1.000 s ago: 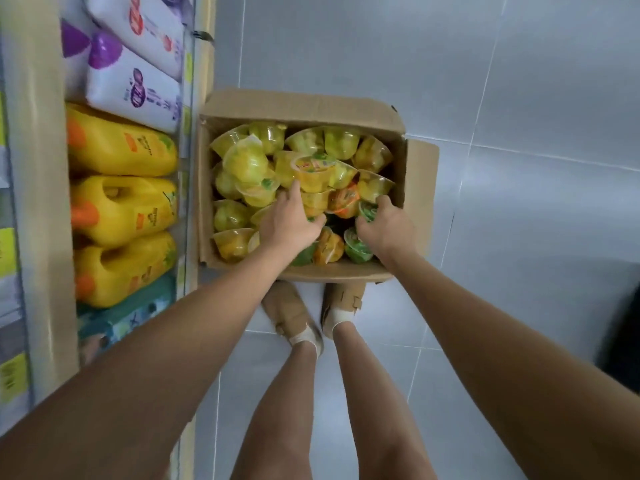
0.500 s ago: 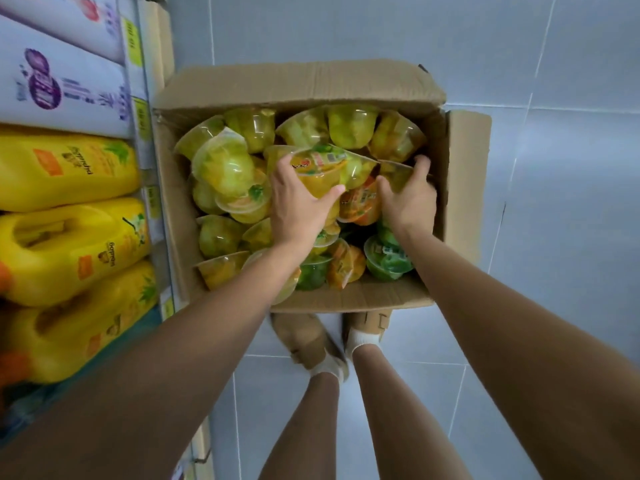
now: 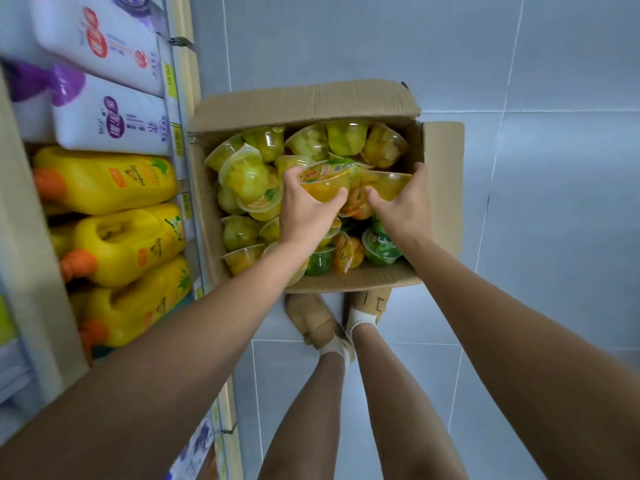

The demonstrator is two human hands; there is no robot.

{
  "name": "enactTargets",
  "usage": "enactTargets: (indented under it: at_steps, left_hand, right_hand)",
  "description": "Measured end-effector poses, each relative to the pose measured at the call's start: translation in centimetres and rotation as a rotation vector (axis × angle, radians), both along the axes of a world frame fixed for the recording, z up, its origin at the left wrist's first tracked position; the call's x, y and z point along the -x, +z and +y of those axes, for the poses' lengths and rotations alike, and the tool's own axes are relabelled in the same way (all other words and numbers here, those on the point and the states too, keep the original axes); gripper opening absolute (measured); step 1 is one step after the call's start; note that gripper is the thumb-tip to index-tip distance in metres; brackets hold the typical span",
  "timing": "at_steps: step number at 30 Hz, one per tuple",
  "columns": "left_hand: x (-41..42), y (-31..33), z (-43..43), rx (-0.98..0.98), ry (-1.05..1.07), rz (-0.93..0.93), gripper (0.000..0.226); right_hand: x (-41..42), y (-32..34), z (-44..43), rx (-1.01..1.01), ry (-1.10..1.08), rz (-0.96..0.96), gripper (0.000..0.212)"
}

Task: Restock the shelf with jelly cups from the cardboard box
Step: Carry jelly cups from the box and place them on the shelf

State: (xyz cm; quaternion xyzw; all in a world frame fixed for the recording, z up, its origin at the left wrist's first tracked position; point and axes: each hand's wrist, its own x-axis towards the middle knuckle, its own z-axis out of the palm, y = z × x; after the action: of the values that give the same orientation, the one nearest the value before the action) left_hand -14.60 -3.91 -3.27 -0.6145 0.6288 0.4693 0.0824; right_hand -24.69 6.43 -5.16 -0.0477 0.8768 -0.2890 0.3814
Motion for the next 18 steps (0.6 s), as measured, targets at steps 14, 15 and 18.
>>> enactTargets:
  at_steps: [14, 15, 18]
  left_hand:
    - [-2.5, 24.6, 2.3, -0.033, -0.232, 0.023, 0.065]
    - [-3.0, 26.3, 3.0, -0.037, -0.26, 0.036, 0.066]
    - [-4.2, 30.8, 4.9, -0.043, -0.385, 0.063, 0.072]
  right_hand:
    - [-1.8, 24.8, 6.3, 0.078, -0.065, -0.137, 0.081]
    - [-2.3, 26.7, 7.0, 0.084, -0.072, -0.13, 0.073]
    - [-4.1, 32.4, 9.4, 0.111, -0.115, -0.085, 0.058]
